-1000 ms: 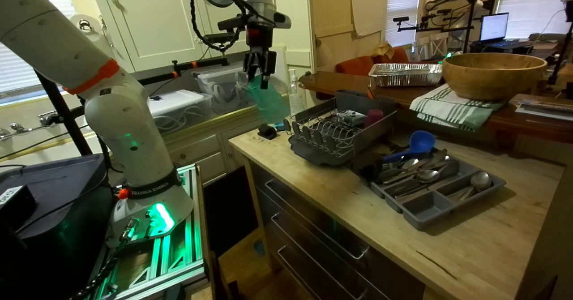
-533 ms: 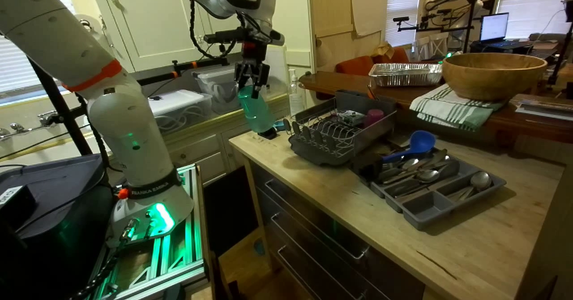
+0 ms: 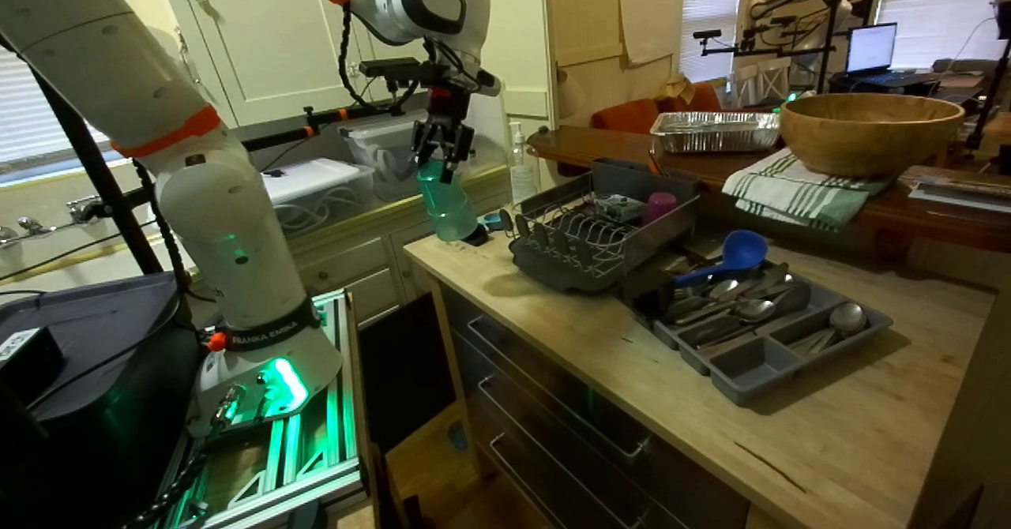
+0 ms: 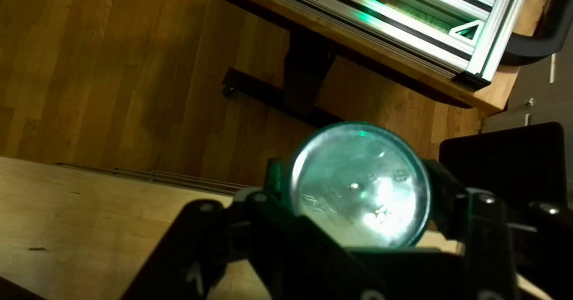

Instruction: Put the cup on the table

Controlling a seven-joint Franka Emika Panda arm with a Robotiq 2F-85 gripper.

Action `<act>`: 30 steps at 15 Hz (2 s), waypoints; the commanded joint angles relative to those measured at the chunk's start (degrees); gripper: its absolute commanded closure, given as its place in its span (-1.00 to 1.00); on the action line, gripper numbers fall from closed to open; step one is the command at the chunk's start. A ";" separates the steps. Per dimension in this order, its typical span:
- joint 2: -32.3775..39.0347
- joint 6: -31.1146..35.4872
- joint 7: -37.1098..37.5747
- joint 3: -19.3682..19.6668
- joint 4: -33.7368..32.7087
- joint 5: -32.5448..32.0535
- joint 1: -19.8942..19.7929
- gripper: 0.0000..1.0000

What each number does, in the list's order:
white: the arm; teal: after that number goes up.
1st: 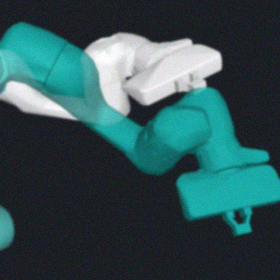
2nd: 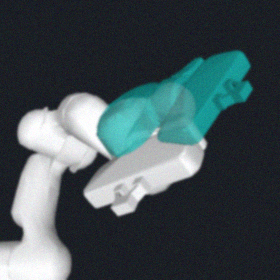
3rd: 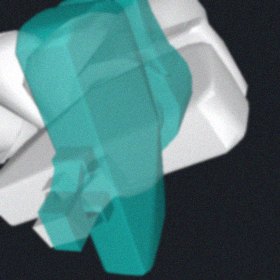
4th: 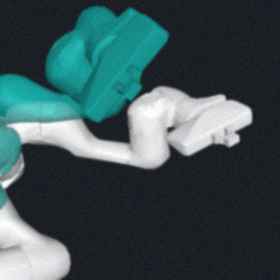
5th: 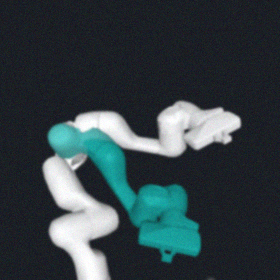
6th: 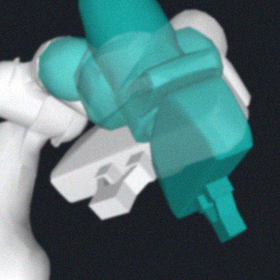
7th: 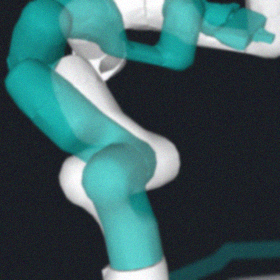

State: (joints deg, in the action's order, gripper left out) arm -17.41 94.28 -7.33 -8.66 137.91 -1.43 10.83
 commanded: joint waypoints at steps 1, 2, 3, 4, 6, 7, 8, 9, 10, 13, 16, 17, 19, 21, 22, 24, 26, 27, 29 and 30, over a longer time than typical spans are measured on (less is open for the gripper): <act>4.25 1.58 5.00 -3.04 -0.63 0.54 1.41 -0.01; 5.15 2.62 6.31 -3.91 -0.20 0.56 1.81 -0.01; 6.11 3.43 7.29 -4.77 -0.09 0.45 2.24 -0.01; 7.14 4.36 8.03 -5.58 0.11 0.21 2.74 -0.01; 9.12 6.54 9.18 -7.18 0.71 -0.39 3.85 -0.01; 10.16 7.46 9.90 -7.83 0.85 -0.74 4.26 -0.01; 10.94 8.29 10.74 -8.33 0.97 -1.32 4.58 -0.01; 11.92 9.36 10.59 -8.48 1.04 -1.73 4.70 -0.01; 12.88 10.40 10.94 -8.56 1.06 -2.18 4.71 -0.01; 15.93 14.12 11.34 -8.27 0.10 -4.63 4.52 -0.01; 20.78 14.27 10.85 -7.89 -3.90 -7.76 4.49 -0.01; 22.51 13.67 10.64 -7.85 -5.57 -8.65 4.65 -0.01; 26.28 11.49 10.16 -7.94 -9.50 -9.66 5.17 -0.01; 29.89 9.92 9.81 -8.04 -13.24 -10.70 5.88 -0.01; 31.77 9.08 9.36 -8.00 -15.23 -10.87 6.21 -0.01; 35.33 7.12 8.54 -7.91 -19.03 -11.32 6.99 -0.01; 38.46 4.96 7.68 -7.75 -22.61 -11.45 7.73 -0.01; 39.84 3.67 7.38 -7.66 -24.31 -11.49 8.09 -0.01; 42.61 1.70 6.52 -7.51 -27.49 -11.59 8.74 -0.01; 43.78 0.48 6.40 -7.41 -28.96 -11.50 9.07 -0.01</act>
State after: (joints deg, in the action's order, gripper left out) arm 21.64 99.47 0.37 -16.74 114.95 -12.00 18.45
